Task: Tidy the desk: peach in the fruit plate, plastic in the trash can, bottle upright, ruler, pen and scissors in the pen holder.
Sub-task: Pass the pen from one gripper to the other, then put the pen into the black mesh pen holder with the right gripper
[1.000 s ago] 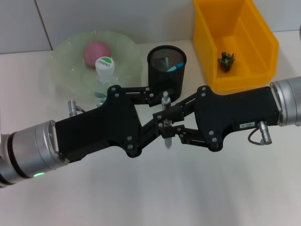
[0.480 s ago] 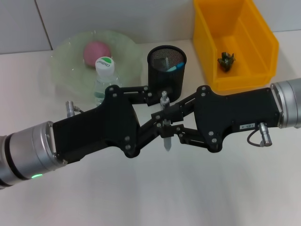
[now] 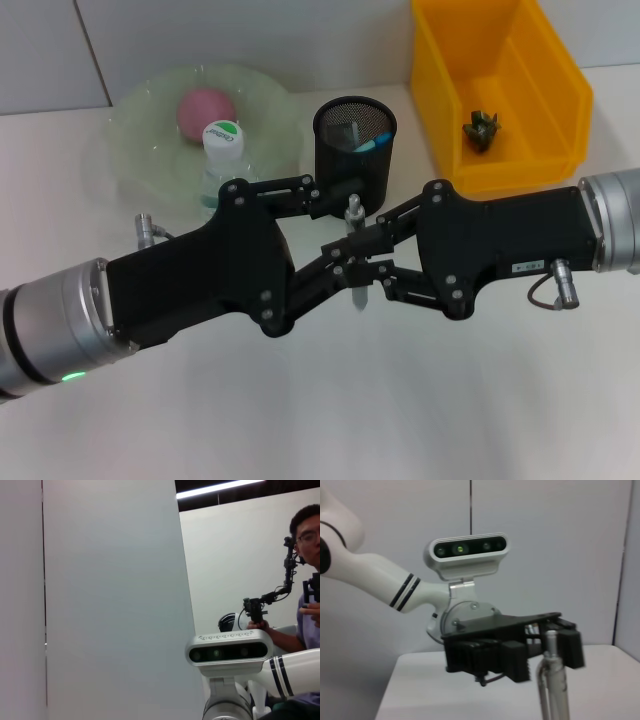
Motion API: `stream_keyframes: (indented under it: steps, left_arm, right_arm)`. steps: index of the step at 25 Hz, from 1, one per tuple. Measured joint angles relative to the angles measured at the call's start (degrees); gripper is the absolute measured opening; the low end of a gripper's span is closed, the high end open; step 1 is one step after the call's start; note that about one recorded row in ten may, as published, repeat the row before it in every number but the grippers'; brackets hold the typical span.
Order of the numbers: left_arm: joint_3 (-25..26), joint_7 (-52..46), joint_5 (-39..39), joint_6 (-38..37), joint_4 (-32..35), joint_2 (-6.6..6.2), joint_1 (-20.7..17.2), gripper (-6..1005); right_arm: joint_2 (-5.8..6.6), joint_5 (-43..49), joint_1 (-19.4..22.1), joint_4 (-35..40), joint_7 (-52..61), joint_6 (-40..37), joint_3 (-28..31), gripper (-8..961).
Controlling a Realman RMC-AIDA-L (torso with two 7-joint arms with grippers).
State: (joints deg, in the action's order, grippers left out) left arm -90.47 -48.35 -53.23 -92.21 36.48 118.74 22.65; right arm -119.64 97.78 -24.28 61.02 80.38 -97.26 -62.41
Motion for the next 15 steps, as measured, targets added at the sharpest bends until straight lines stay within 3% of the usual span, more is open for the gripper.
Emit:
stream_keyframes:
  steps: [12, 15]
  left_arm:
    - [0.6, 0.2, 1.1, -0.7, -0.1, -0.24, -3.4, 429]
    - [0.6, 0.2, 1.1, -0.8, -0.1, -0.24, -3.5, 514]
  right_arm:
    - [0.34, -2.5, 1.1, -0.9, 0.6, 10.0, 3.7, 139]
    - [0.34, -3.0, 1.0, -1.1, 0.7, 11.1, 3.8, 138]
